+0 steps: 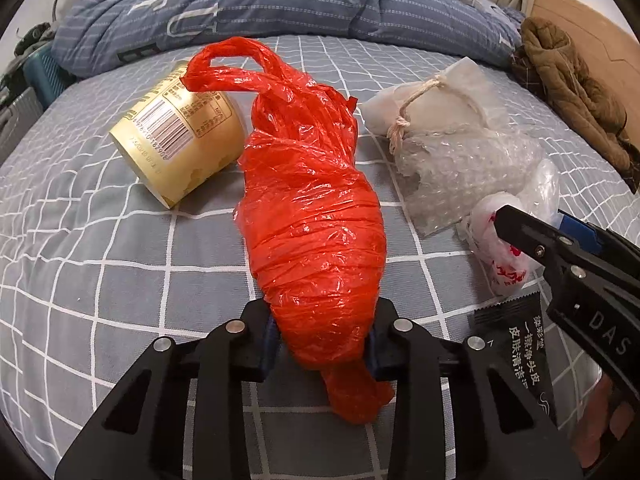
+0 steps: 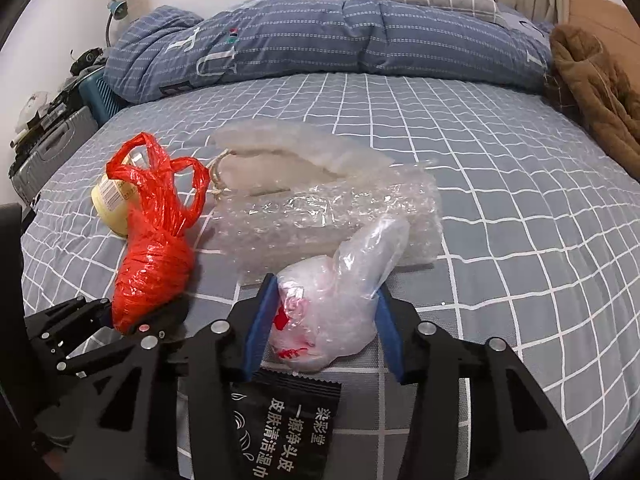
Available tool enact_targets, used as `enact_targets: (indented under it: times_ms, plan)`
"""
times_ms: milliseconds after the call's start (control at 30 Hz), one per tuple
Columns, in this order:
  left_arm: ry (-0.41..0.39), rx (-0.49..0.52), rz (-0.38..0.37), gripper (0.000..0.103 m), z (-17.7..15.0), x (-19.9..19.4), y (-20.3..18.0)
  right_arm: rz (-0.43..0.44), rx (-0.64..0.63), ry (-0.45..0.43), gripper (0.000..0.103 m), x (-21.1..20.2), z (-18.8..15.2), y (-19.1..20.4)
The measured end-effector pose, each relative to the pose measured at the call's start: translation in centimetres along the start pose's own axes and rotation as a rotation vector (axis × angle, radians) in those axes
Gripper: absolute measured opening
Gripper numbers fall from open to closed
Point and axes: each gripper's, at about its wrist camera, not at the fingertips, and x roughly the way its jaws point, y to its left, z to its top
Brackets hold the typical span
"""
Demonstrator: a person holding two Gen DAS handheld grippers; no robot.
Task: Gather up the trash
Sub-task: 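Grasp the red plastic bag with the left tool while the right tool grasps the white plastic bag, then lift the red and white bags off the bed and carry them over the bin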
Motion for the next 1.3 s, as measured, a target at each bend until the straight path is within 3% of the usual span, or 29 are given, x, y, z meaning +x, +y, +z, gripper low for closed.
enact_targets:
  times_ms: [400, 1300]
  plan:
    - [-0.004, -0.003, -0.012, 0.031, 0.0, -1.1, 0.3, -0.01, -0.001, -0.034, 0.043, -1.8, 0.7, 0.1]
    - [-0.076, 0.004, -0.019, 0.031, -0.7, -8.3, 0.7, -0.053, -0.062, -0.082, 0.043, -8.5, 0.5, 1.9]
